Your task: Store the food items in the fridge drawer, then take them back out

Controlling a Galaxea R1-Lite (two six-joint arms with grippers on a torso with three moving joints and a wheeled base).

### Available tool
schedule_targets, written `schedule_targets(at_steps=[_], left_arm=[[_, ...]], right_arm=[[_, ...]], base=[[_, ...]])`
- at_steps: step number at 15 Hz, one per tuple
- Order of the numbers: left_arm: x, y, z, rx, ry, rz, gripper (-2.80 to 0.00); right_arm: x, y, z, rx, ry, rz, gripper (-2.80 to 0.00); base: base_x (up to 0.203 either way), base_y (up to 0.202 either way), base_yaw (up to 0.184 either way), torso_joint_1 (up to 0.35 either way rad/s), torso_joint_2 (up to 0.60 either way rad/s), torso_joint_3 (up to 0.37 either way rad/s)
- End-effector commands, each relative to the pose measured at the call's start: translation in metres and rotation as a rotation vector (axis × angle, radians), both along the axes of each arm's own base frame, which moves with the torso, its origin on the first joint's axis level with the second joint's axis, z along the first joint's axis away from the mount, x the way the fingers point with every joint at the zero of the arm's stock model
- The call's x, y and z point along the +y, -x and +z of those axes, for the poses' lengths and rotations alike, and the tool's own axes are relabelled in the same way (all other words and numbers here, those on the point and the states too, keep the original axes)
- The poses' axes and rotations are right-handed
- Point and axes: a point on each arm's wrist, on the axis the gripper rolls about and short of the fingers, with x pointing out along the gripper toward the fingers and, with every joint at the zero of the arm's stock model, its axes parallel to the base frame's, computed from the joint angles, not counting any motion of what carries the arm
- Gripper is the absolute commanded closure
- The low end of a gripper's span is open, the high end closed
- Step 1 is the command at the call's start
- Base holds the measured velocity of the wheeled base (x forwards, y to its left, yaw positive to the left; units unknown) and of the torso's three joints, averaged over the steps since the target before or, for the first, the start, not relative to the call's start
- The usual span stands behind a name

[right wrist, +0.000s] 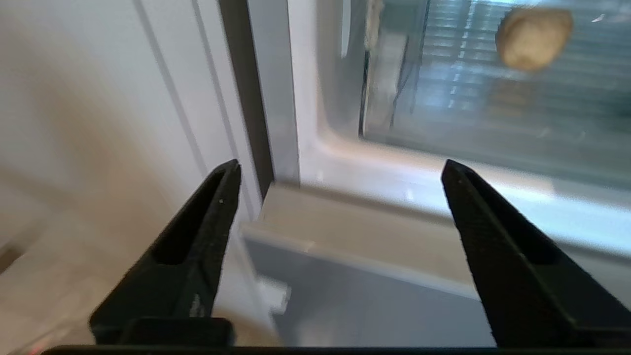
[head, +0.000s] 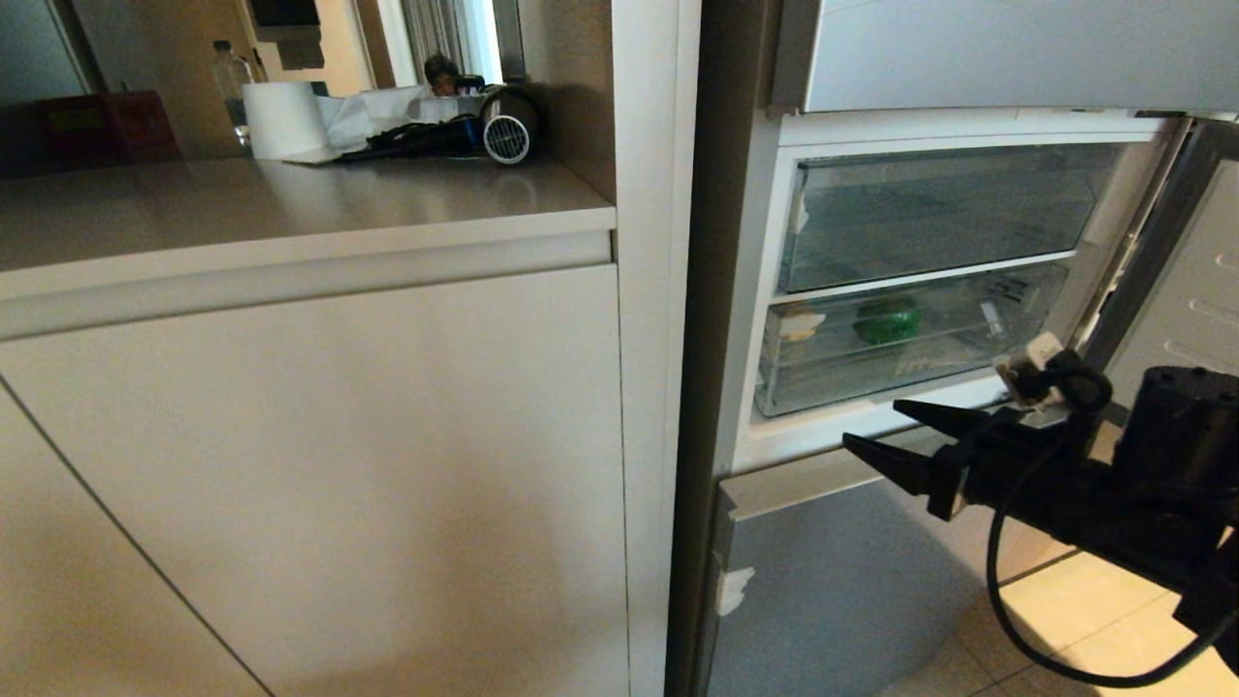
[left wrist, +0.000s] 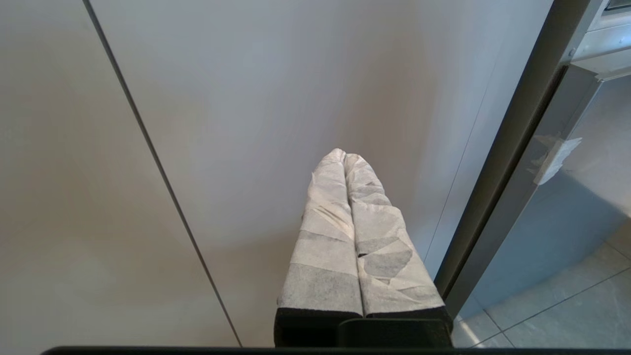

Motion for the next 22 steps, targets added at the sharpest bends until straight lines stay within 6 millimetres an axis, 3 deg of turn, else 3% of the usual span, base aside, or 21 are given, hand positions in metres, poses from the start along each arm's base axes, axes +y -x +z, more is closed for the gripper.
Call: schedule_targets(at_steps=[1,6,15,22], left_arm=[[0.0,0.0,0.0,0.001,0.0,0.0,0.0],[0.0,0.0,0.0,0.001,0.0,0.0,0.0],[0.0,0.0,0.0,0.001,0.0,0.0,0.0],[0.0,0.0,0.0,0.001,0.0,0.0,0.0]], right_arm=[[0.014,-0.018,-0.016,0.028,0.014,-0.031,-2.8],[0.021,-0.034,-0.013,-0.026,0.0,-0.137,-2.8],[0.033,-0.048,-0.003,-0.054,-0.068,-0.145,-2.8],[0.04,-0.065,-0.01,-0.049,-0.073,-0.176,-2.8]], base=[[0.0,0.0,0.0,0.0,0.0,0.0],[0.0,0.0,0.0,0.0,0.0,0.0],[0.0,0.0,0.0,0.0,0.0,0.0],[0.0,0.0,0.0,0.0,0.0,0.0]])
